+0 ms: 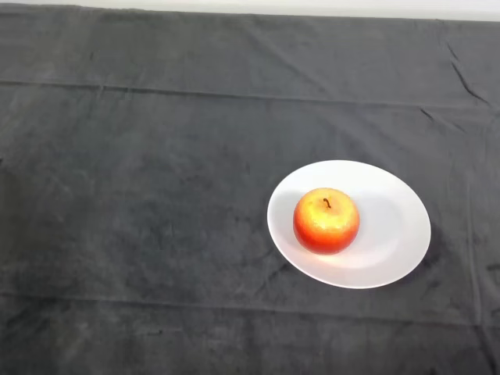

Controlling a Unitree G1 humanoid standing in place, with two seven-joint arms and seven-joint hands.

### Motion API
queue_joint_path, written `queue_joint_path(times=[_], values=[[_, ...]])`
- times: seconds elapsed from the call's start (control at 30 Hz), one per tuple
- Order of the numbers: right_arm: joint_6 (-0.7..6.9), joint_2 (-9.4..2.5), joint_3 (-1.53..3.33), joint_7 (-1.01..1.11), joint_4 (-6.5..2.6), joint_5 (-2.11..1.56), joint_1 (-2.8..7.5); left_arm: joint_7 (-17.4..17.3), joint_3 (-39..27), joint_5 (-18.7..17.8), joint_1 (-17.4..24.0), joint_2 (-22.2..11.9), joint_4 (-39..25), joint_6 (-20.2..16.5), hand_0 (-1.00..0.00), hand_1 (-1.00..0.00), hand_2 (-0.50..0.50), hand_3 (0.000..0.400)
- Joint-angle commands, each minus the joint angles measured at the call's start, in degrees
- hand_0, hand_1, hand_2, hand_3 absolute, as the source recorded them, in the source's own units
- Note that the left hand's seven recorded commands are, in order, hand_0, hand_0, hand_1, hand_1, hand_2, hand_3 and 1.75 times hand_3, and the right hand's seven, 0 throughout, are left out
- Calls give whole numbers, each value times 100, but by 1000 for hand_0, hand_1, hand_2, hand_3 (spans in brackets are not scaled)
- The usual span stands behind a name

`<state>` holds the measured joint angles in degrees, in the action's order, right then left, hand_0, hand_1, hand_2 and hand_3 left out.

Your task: Move the apple to the plate

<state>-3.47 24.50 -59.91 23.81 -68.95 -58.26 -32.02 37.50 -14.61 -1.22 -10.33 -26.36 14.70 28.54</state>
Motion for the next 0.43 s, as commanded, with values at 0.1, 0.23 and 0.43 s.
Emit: queue_joint_path(times=[0.1, 0.23, 0.43], values=[[-48, -55, -50, -45, 252, -64, 67, -60, -247, 112, -210, 69, 41, -21, 0, 0, 0, 0], [-48, -56, -50, -45, 253, -64, 67, -78, -268, 130, -213, 83, 49, -14, 0, 0, 0, 0], [-48, -56, -49, -46, 254, -64, 67, -107, -303, 145, -212, 95, 53, -6, 0, 0, 0, 0]])
